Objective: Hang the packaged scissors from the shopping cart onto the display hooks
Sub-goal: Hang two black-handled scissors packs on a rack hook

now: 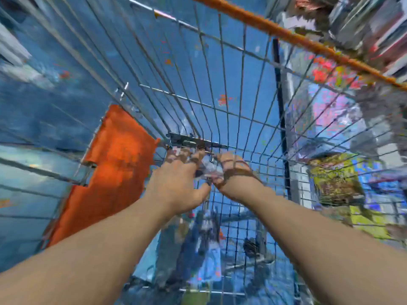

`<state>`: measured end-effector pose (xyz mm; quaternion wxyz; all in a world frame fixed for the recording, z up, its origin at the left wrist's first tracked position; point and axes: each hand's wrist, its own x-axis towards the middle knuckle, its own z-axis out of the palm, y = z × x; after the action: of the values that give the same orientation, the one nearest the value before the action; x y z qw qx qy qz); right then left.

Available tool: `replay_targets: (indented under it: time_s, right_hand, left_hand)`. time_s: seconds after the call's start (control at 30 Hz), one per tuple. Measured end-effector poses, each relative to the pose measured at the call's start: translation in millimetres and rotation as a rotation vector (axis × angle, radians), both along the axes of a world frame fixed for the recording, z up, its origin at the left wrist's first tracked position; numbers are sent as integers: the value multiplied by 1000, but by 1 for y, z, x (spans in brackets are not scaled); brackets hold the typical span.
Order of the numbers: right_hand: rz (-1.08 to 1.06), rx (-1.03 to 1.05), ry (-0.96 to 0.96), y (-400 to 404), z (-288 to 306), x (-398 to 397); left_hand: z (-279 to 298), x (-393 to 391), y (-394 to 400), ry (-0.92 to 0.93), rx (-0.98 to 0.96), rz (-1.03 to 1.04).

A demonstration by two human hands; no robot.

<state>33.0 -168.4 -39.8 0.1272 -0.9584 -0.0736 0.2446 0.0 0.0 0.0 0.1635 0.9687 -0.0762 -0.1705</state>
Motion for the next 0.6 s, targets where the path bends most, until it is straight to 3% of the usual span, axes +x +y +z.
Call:
replay_targets:
  time_s: [0.13, 0.23, 0.43, 0.6]
  right_hand:
    - [36, 33, -55, 17, -42, 23]
    - [65, 188, -104, 25, -73, 33]
    - [-102, 96, -17, 33, -91, 45]
    - [-243, 333, 74, 26, -85, 48]
  left_hand:
    - [-52, 3, 14, 110, 111, 15]
    - [-76, 2, 26, 130, 126, 14]
    - [-78, 15, 21, 119, 70, 37]
    - [-82, 21, 18, 153, 129, 149]
